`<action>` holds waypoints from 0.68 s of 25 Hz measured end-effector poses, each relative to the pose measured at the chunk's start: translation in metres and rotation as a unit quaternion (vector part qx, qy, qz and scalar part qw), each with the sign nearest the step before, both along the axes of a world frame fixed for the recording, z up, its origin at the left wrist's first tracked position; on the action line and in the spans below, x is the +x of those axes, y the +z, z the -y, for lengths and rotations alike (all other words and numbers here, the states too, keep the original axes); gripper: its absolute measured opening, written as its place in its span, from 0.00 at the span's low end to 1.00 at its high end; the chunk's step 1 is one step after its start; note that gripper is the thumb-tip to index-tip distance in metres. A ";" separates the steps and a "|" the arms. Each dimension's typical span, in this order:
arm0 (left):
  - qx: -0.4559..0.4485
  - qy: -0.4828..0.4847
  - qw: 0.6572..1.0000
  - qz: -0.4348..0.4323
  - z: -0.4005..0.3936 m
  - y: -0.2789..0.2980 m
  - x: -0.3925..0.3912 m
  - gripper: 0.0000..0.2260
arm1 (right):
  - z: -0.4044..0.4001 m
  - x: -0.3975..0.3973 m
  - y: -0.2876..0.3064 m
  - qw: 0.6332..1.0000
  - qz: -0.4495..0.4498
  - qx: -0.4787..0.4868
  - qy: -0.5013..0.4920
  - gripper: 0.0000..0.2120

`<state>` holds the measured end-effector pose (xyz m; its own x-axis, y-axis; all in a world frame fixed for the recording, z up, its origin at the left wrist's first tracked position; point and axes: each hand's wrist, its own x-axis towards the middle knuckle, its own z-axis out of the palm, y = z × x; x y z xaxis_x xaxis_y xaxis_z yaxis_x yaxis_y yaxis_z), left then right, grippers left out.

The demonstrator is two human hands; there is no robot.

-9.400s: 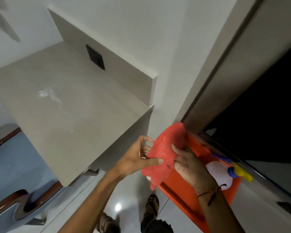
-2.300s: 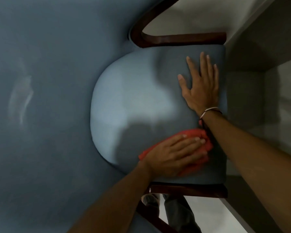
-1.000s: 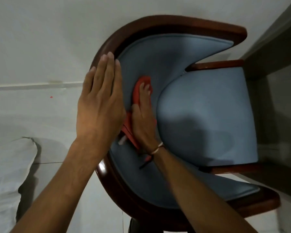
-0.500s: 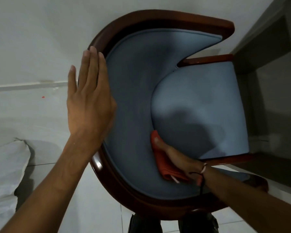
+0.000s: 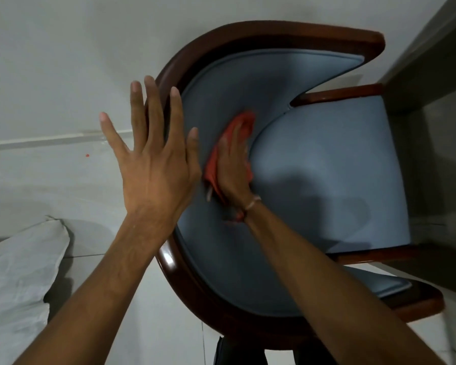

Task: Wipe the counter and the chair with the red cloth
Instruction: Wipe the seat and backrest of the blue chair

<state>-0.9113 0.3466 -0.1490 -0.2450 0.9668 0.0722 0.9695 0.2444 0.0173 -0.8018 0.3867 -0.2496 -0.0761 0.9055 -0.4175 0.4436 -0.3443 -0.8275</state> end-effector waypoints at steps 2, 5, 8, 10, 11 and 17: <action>-0.009 0.002 1.000 -0.007 0.000 0.002 0.000 0.27 | 0.061 0.056 -0.017 0.972 0.069 -0.124 0.185 0.29; -0.018 -0.003 1.000 -0.009 -0.002 0.003 0.000 0.30 | 0.112 0.138 -0.020 0.890 0.152 -0.244 0.354 0.30; -0.020 -0.002 1.000 -0.013 -0.001 0.002 -0.001 0.31 | 0.108 0.143 -0.007 0.920 0.058 -0.239 0.305 0.27; -0.017 -0.007 1.000 -0.018 -0.001 0.000 -0.001 0.31 | 0.103 0.105 0.002 0.960 -0.044 -0.203 0.186 0.22; -0.014 -0.009 1.000 -0.020 -0.002 -0.001 -0.001 0.31 | 0.097 0.083 0.001 0.971 -0.081 -0.188 0.121 0.23; 0.005 -0.027 0.999 -0.017 0.003 -0.005 0.000 0.29 | -0.043 -0.026 0.004 0.958 -0.181 -0.043 -0.218 0.27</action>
